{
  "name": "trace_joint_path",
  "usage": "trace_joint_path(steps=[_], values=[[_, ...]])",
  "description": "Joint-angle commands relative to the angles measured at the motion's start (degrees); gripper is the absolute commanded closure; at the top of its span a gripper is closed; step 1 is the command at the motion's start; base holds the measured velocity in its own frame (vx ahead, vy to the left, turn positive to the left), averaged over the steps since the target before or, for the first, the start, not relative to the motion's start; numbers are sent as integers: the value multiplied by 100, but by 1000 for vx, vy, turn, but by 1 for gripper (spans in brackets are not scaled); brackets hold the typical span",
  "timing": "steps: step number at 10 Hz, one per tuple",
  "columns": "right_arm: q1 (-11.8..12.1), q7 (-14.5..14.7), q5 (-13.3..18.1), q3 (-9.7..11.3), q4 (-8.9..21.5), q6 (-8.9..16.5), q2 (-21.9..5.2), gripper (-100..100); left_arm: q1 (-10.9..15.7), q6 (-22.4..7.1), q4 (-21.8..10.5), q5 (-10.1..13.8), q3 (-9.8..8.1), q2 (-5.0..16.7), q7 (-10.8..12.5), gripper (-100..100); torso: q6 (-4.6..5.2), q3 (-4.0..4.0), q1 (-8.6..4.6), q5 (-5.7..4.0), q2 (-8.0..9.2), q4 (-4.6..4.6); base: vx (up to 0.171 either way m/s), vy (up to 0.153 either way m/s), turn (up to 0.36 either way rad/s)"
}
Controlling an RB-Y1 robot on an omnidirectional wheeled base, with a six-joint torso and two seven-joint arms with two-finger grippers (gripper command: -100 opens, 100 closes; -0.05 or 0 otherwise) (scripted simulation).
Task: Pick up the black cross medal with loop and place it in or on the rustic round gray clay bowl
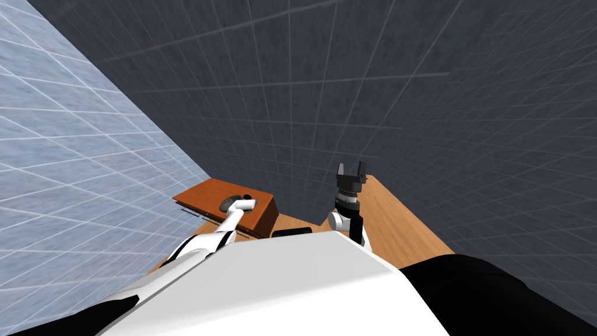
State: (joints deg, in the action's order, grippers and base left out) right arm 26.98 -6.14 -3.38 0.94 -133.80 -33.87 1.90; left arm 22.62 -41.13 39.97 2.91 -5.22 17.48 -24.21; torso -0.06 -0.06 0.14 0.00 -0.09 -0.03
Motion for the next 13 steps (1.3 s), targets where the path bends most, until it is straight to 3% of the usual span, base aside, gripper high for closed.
trace_joint_path(steps=[1,2,3,4,5,13], values=[[0,0,0,0,0,0,0,0,209,-201,-286,5,-36,61,-83,-100,0,0,0,0,0,0,55,30,-12],[0,0,0,0,0,0,0,0,209,-201,-396,5,-36,61,-83,-100,1,-1,1,-1,-4,0,44,26,-10],[0,0,0,0,0,0,0,0,360,-390,-656,6,-66,118,-146,-100,0,-1,-1,0,-1,0,45,38,-13],[0,0,0,0,0,0,0,0,360,-390,-656,6,-66,118,-146,-100,-1,0,4,0,0,0,37,28,-8],[0,0,0,0,0,0,0,0,499,-564,-847,7,-92,177,-204,-100,0,2,0,0,3,1,46,24,-12],[0,0,0,0,0,0,0,0,967,-1153,-1698,12,-179,448,-407,-100,0,2,-3,-1,3,1,37,17,-10]])
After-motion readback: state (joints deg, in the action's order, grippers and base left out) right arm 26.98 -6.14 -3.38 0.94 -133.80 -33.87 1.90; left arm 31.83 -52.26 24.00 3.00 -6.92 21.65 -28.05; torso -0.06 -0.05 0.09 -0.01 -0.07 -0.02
